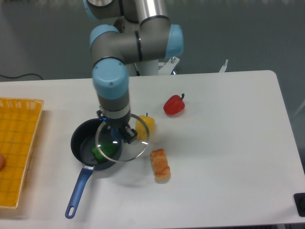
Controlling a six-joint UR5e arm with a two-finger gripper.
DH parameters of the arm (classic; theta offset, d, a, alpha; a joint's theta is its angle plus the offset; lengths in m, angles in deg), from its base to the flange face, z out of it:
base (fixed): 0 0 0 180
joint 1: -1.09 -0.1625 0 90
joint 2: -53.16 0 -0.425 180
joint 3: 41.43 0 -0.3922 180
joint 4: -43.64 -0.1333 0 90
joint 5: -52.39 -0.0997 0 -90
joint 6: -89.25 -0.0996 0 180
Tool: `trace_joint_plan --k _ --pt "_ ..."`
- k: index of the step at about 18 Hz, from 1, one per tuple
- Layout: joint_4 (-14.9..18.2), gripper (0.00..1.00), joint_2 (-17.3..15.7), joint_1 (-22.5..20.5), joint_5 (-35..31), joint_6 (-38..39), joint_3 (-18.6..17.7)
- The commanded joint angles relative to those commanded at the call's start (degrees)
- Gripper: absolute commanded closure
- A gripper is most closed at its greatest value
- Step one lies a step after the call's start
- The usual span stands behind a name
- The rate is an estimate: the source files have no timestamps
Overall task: Close the pot lid
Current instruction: 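Lower the glass lid onto the saucepan rim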
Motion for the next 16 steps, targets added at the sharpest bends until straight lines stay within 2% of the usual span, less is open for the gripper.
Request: trace_joint_plan --k 8,16 --pt "-0.44 0.45 0.35 3.61 -0.62 2.38 -0.96" --pt "-0.44 0.45 0.35 5.28 -1.5 2.46 -2.2"
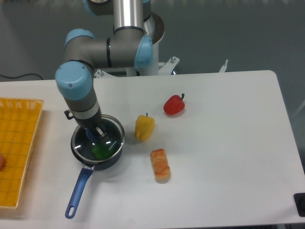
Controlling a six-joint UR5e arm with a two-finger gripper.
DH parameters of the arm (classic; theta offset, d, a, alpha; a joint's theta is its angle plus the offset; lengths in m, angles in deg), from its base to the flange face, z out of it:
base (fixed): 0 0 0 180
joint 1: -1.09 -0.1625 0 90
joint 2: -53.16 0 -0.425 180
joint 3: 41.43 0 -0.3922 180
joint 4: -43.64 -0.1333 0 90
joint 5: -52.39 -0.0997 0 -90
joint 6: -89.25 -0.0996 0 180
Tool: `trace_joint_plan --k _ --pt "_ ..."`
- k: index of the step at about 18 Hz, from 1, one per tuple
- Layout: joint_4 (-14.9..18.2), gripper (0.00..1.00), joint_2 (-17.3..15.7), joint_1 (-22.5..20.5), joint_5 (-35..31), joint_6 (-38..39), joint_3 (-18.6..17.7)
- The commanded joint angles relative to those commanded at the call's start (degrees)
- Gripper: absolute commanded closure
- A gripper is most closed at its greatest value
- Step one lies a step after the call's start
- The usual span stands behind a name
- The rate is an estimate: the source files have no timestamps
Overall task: Close the pot lid
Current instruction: 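Lower the glass lid onto the saucepan rim, then hold the lid on the saucepan and adjust its seating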
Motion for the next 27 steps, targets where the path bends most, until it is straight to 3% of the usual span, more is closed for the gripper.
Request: trace_joint_plan --k 27 --pt "-0.44 0.45 2.02 0.7 -0.09 1.67 0.18"
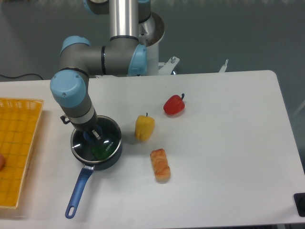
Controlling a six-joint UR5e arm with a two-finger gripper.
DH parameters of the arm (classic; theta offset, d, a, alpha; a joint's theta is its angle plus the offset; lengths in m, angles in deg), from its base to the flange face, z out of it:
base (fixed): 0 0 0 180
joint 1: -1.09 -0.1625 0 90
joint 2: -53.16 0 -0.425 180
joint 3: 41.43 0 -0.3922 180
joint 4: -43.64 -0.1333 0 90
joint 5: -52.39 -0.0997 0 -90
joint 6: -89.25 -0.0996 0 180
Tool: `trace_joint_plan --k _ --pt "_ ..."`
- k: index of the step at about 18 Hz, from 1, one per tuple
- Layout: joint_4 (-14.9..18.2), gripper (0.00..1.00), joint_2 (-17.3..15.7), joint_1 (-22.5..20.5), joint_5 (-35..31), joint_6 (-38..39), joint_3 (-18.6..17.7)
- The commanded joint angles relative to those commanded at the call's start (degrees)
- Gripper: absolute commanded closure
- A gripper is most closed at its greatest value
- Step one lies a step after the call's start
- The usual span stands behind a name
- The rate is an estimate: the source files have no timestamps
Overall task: Close the pot lid
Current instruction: 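Hold the lid on the saucepan and adjust its seating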
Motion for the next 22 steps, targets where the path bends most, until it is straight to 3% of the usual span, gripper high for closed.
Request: trace_joint_plan --k 22 --pt "-0.26 0.44 0.88 0.79 -0.97 0.26 -0.09"
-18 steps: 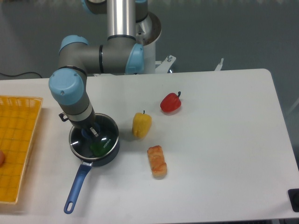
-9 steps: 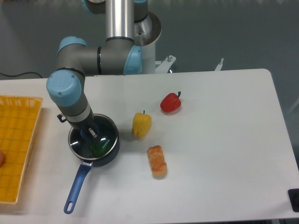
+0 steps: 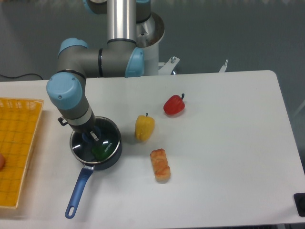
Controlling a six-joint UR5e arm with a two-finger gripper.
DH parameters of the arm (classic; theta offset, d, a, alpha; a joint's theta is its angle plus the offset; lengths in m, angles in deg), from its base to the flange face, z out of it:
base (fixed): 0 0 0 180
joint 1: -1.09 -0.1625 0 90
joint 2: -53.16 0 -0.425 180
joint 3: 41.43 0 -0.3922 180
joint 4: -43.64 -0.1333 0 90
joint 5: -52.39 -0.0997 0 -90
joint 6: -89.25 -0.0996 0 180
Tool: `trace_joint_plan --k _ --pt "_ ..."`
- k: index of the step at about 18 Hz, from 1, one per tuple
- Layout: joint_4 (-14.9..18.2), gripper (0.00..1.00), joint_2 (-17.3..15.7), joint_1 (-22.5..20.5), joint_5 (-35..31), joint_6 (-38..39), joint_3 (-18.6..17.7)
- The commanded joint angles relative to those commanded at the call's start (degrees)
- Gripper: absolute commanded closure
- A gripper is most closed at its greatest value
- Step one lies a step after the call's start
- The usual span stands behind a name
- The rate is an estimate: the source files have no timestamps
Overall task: Close the pot lid
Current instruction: 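Hold the lid on the saucepan and adjust its seating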
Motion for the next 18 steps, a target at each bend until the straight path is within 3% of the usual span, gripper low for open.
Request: trace_joint_plan --k 11,13,14,18 --pt "-0.09 0.42 0.35 0.35 -0.09 0.0 0.18" --pt "0.0 0.27 0.35 0.35 -0.09 0.0 0.18" --pt "0.0 0.26 0.27 0.26 -0.09 0.0 0.18" --pt "0.0 0.04 0.26 0.35 -0.09 -0.17 0.18"
